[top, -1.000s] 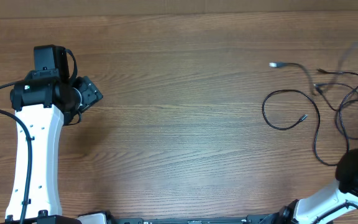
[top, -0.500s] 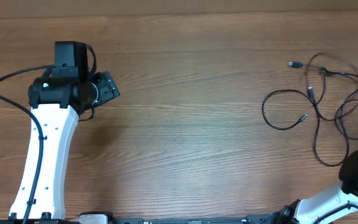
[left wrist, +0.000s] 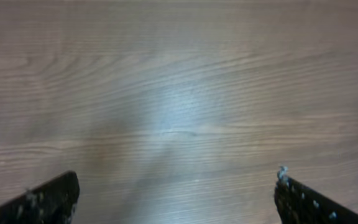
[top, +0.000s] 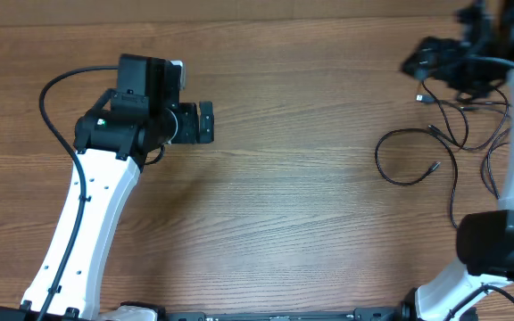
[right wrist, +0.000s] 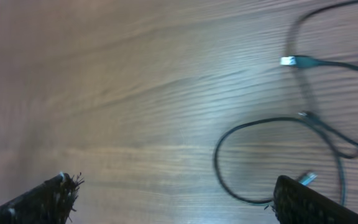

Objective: Untangle cables

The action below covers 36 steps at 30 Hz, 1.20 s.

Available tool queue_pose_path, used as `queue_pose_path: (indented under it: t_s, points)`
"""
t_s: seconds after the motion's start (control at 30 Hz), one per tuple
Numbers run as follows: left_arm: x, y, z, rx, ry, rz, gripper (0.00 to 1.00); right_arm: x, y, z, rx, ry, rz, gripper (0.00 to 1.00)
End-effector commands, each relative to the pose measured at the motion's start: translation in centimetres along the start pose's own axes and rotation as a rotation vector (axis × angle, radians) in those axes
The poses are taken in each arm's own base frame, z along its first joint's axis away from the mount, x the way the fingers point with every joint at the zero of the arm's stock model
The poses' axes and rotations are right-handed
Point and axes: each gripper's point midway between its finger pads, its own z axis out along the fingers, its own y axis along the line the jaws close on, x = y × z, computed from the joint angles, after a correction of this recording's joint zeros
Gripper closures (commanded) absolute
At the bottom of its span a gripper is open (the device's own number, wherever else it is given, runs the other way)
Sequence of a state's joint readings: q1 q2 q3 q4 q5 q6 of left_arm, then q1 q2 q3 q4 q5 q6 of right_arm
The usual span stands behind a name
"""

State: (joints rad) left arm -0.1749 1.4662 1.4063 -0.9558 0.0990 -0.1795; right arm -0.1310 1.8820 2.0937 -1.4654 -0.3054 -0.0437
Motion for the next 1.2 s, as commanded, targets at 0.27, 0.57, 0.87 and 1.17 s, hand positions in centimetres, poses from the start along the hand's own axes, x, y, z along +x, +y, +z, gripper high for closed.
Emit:
queue_pose_path:
  t_s: [0.27,0.57,0.87,1.17]
  points:
    - [9.0,6.0,-1.8,-0.213,0.395,-0.236,0.00,6.6,1.0,-0.7,0.189,0.217,0.082,0.00]
    - [9.8,5.6,-4.9,-0.192,0.332,-0.182,0.00,10.3,0.8,-1.8,0.185,0.177,0.077,0.00]
    - [10.1,5.0,-9.3,-0.126,-0.140,-0.109,0.00,10.9,1.5,-5.6,0.128,-0.289,-0.027,0.00]
    - [13.4,6.1,-14.3,-0.148,-0.472,-0.170,0.00,14.3,1.7,-8.7,0.099,-0.538,-0.078,0.00]
